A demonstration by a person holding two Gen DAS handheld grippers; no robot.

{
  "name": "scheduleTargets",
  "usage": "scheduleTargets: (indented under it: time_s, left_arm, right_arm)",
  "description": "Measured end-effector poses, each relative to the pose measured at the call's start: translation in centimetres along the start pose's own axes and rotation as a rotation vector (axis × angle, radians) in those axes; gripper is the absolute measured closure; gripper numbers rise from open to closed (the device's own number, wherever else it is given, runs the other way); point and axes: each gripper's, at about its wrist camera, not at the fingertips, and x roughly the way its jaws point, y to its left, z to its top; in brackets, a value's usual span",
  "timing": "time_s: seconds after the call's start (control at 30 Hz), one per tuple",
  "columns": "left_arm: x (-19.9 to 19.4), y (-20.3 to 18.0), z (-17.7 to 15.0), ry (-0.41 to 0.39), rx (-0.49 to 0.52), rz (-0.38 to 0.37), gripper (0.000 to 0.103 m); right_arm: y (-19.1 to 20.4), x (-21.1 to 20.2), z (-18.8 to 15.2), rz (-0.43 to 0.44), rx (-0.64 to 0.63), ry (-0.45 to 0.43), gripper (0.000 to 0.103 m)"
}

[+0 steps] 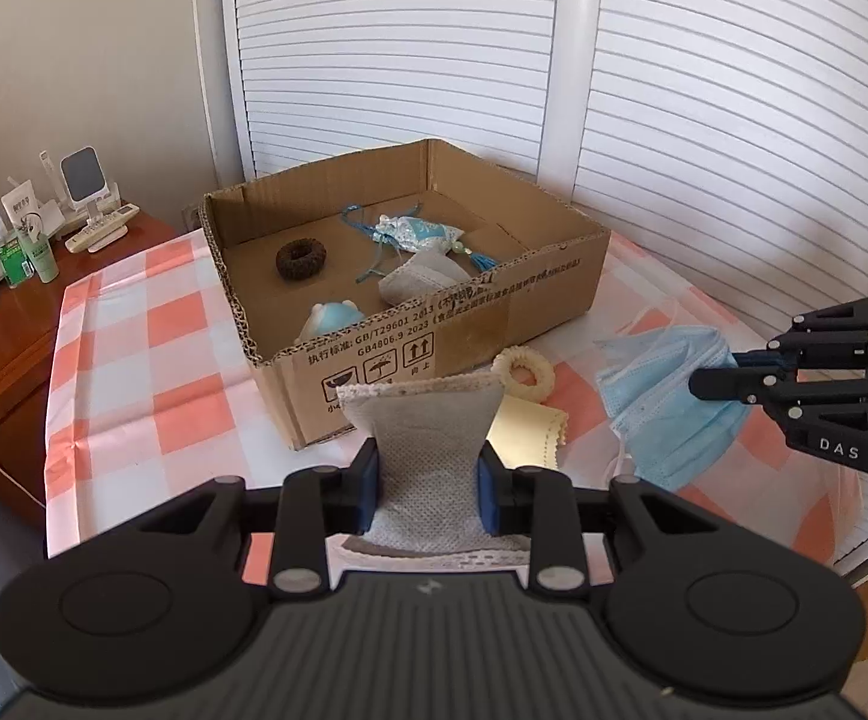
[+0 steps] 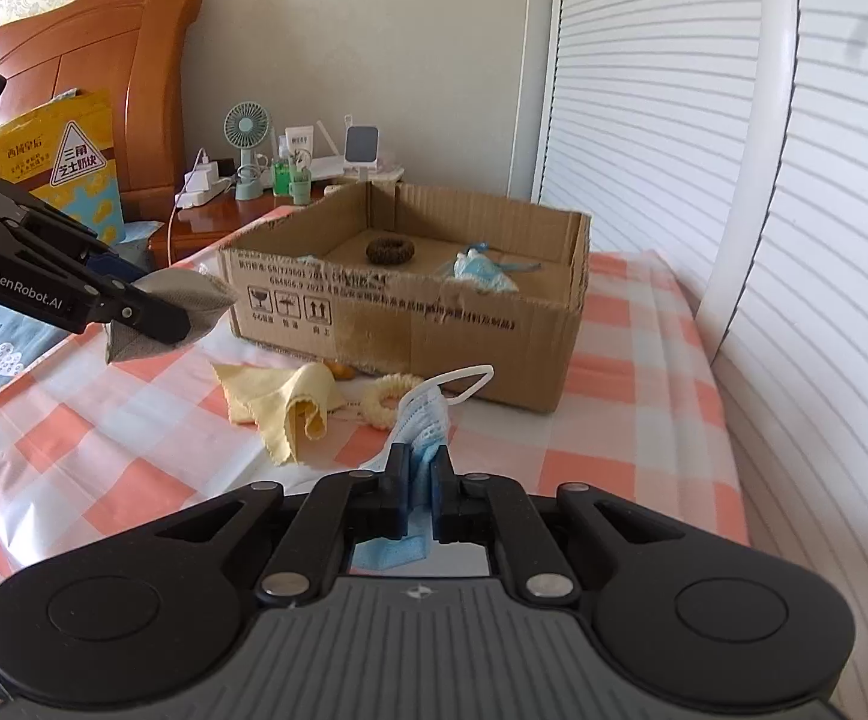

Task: Organize soft objects
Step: 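Carry both to the box, open the left tool over it while the right tool releases the mask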

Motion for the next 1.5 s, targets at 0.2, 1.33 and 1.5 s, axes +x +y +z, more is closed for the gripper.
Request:
scheduleTargets:
  time_s: [0.2,1.33,1.5]
  left_arm:
    - [-1.1,-0.1,1.3,-0.025,0.019,-0.004,0.073]
    - [-1.5,2.2,1.0,-0.161,-0.077,0.171,0.001]
    - [-2.4,1.9,-1.8,-0.151,-0.146,0.185,0.001]
  right_arm:
    - [-0.1,-1.2,1.8,-0.021,-0.031,-0.037,0.095]
    - [-2.6,7.4,16.0,-0.060,-0.085,-0.096,0.095]
    - [-2.6,10.7,19.6,-0.075,-0.102,-0.097,0.095]
